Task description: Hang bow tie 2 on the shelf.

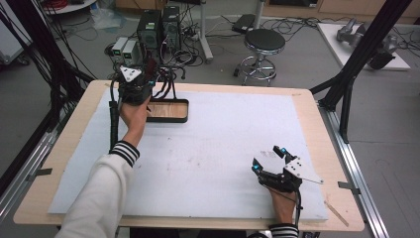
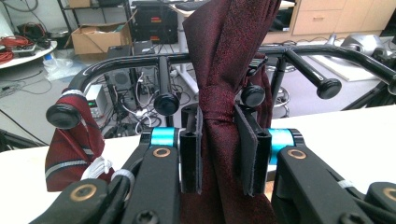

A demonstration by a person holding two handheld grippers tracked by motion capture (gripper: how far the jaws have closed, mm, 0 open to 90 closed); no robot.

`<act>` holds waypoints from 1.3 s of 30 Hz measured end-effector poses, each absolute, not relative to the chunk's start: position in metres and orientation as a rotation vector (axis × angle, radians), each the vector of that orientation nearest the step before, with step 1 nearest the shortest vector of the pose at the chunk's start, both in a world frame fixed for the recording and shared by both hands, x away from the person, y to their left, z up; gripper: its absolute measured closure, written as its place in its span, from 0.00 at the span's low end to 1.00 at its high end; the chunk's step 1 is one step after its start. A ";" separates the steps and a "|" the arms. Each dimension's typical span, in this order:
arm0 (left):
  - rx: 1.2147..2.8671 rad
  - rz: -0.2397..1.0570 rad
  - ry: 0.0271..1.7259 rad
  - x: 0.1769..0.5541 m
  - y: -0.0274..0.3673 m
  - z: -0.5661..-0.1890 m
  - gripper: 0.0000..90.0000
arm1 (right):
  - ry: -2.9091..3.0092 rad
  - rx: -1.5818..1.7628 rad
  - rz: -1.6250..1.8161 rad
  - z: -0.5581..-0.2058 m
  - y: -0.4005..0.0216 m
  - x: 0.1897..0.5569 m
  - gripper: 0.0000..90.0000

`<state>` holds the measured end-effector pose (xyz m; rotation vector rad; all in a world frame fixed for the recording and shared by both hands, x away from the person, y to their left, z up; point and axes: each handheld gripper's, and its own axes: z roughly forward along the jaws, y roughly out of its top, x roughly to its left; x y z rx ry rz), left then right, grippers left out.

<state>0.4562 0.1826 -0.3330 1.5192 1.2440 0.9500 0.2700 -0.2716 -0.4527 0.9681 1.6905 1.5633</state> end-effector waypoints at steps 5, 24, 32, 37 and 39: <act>1.523 0.944 1.246 0.456 0.183 -0.333 0.79 | 1.691 0.967 1.562 -0.453 -0.271 0.270 0.12; 1.532 0.948 1.261 0.452 0.184 -0.334 0.45 | 1.692 0.964 1.557 -0.453 -0.271 0.270 0.12; 1.540 0.948 1.239 0.448 0.186 -0.335 0.29 | 1.692 0.964 1.558 -0.453 -0.271 0.270 0.12; 1.550 0.935 1.209 0.443 0.186 -0.333 0.18 | 1.691 0.959 1.557 -0.453 -0.271 0.270 0.12; 1.545 0.938 1.186 0.440 0.186 -0.333 0.18 | 1.690 0.963 1.560 -0.453 -0.271 0.270 0.12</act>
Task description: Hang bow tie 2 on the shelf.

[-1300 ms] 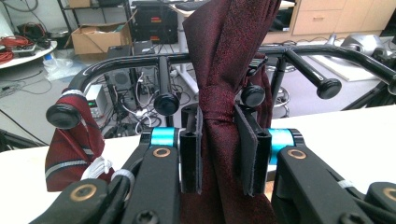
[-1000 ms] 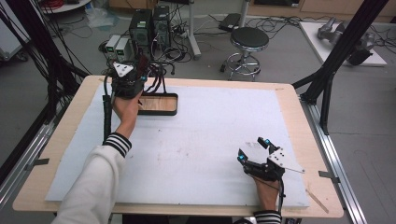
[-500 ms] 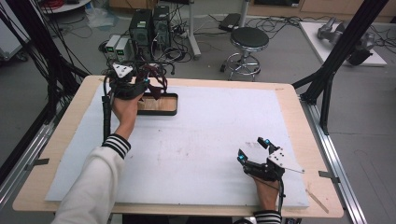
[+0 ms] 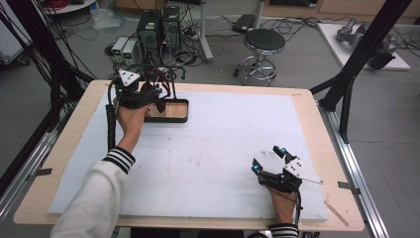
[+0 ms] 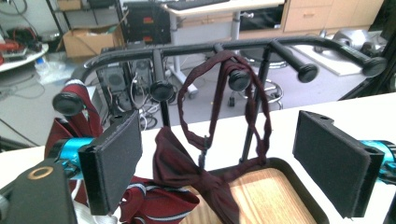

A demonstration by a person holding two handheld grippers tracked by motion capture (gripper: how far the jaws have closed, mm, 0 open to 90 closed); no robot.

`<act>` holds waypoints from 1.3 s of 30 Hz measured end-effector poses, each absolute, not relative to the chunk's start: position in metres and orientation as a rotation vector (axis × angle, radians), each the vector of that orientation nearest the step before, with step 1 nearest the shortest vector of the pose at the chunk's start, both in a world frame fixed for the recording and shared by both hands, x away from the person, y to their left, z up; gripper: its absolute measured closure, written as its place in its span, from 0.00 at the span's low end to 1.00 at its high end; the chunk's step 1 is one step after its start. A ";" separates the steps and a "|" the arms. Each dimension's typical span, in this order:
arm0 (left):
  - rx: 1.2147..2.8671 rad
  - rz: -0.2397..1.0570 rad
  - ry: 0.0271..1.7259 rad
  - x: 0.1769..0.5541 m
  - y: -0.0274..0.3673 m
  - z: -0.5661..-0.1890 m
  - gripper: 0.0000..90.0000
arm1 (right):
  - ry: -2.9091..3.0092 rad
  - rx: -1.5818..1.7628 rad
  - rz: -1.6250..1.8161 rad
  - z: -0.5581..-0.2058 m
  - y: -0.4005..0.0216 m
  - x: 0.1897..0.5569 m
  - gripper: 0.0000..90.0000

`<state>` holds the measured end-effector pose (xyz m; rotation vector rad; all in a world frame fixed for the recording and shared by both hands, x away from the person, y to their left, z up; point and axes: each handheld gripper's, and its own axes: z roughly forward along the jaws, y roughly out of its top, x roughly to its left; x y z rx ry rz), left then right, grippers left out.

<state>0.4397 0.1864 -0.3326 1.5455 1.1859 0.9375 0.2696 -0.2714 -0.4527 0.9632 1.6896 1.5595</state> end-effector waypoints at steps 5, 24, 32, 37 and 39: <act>1.534 0.957 1.099 0.422 0.188 -0.332 0.16 | 1.691 0.962 1.559 -0.453 -0.271 0.269 0.12; 1.442 0.857 0.742 0.314 0.246 -0.370 0.15 | 1.690 0.954 1.548 -0.453 -0.270 0.269 0.12; 1.445 0.798 0.656 0.288 0.272 -0.393 0.15 | 1.688 0.956 1.545 -0.453 -0.270 0.269 0.12; 1.471 0.758 0.605 0.270 0.288 -0.428 0.15 | 1.685 0.955 1.541 -0.453 -0.270 0.269 0.12; 1.467 0.750 0.606 0.268 0.291 -0.434 0.15 | 1.685 0.957 1.539 -0.453 -0.269 0.269 0.12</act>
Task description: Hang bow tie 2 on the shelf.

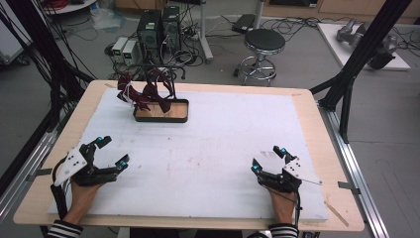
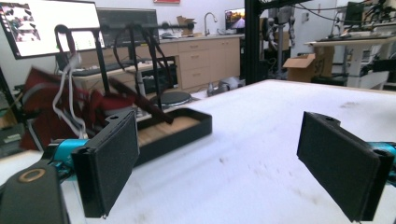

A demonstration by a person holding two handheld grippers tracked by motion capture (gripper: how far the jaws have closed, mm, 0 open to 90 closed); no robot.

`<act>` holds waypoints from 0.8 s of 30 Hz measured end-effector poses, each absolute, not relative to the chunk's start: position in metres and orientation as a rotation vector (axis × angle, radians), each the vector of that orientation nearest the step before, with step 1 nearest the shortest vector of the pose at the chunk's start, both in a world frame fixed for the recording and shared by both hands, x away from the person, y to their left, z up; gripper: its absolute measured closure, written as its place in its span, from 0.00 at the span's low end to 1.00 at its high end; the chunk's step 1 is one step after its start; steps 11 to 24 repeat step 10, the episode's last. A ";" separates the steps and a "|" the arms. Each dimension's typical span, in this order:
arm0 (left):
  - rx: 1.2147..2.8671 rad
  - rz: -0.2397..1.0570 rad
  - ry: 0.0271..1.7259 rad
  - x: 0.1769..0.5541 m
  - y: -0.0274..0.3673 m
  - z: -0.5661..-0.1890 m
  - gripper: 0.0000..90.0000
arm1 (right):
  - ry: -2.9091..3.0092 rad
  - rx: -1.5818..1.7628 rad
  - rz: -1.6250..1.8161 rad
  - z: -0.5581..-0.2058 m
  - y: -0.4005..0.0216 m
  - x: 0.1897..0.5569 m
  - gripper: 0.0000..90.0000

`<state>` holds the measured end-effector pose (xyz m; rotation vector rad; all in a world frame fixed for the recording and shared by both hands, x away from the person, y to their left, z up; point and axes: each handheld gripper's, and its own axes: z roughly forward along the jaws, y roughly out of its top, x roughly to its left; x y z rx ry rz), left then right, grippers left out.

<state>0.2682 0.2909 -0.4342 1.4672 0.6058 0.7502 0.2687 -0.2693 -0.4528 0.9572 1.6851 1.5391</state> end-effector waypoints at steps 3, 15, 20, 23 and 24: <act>1.461 0.753 0.629 0.266 0.296 -0.445 0.15 | 1.686 0.955 1.531 -0.453 -0.269 0.269 0.12; 1.395 0.769 0.663 0.266 0.302 -0.450 0.15 | 1.690 0.954 1.532 -0.453 -0.269 0.268 0.12; 1.395 0.769 0.663 0.266 0.302 -0.450 0.15 | 1.690 0.954 1.532 -0.453 -0.269 0.268 0.12; 1.395 0.769 0.663 0.266 0.302 -0.450 0.15 | 1.690 0.954 1.532 -0.453 -0.269 0.268 0.12; 1.395 0.769 0.663 0.266 0.302 -0.450 0.15 | 1.690 0.954 1.532 -0.453 -0.269 0.268 0.12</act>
